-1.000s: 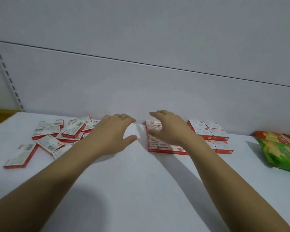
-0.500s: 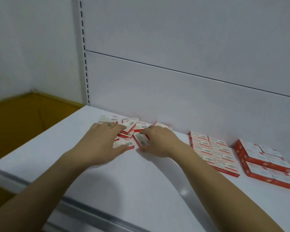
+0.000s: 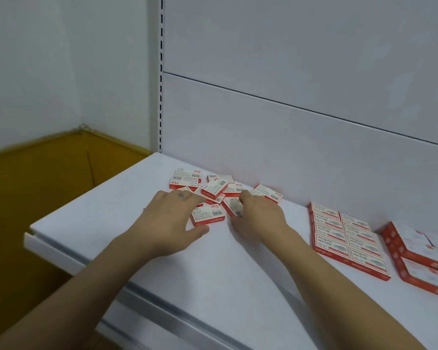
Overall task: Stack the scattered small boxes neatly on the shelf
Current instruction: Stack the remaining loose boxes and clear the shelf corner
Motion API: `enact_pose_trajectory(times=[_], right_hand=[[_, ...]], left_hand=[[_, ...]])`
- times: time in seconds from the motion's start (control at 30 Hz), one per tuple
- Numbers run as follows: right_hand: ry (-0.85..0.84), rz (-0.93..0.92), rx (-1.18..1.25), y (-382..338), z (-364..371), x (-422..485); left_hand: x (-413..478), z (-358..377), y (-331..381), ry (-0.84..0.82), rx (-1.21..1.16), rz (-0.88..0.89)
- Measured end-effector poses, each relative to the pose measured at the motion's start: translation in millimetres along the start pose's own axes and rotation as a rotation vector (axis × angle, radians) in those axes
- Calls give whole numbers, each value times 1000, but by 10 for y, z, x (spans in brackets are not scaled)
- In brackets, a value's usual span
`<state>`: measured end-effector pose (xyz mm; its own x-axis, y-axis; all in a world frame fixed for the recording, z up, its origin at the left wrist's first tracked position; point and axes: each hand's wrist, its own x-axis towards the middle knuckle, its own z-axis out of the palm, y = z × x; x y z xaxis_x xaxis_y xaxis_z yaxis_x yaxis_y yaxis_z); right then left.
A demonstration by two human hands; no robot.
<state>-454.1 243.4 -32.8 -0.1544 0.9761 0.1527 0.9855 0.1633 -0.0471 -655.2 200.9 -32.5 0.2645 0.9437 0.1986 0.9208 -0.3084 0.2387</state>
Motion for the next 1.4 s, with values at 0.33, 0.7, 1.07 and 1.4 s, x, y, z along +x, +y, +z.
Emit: enact_pose_trajectory(times=[0.33, 0.7, 1.07, 1.4], right_hand=[[-3, -33, 209, 409, -292, -240], [222, -52, 254, 1461, -781, -938], [313, 84, 343, 2413, -1033, -1452], [477, 188, 522, 2708, -702, -1619]], left_hand=[[152, 35, 436, 57, -38, 97], [564, 226, 1669, 117, -79, 341], [804, 454, 2836, 123, -347, 409], [754, 776, 3097, 123, -764, 294]])
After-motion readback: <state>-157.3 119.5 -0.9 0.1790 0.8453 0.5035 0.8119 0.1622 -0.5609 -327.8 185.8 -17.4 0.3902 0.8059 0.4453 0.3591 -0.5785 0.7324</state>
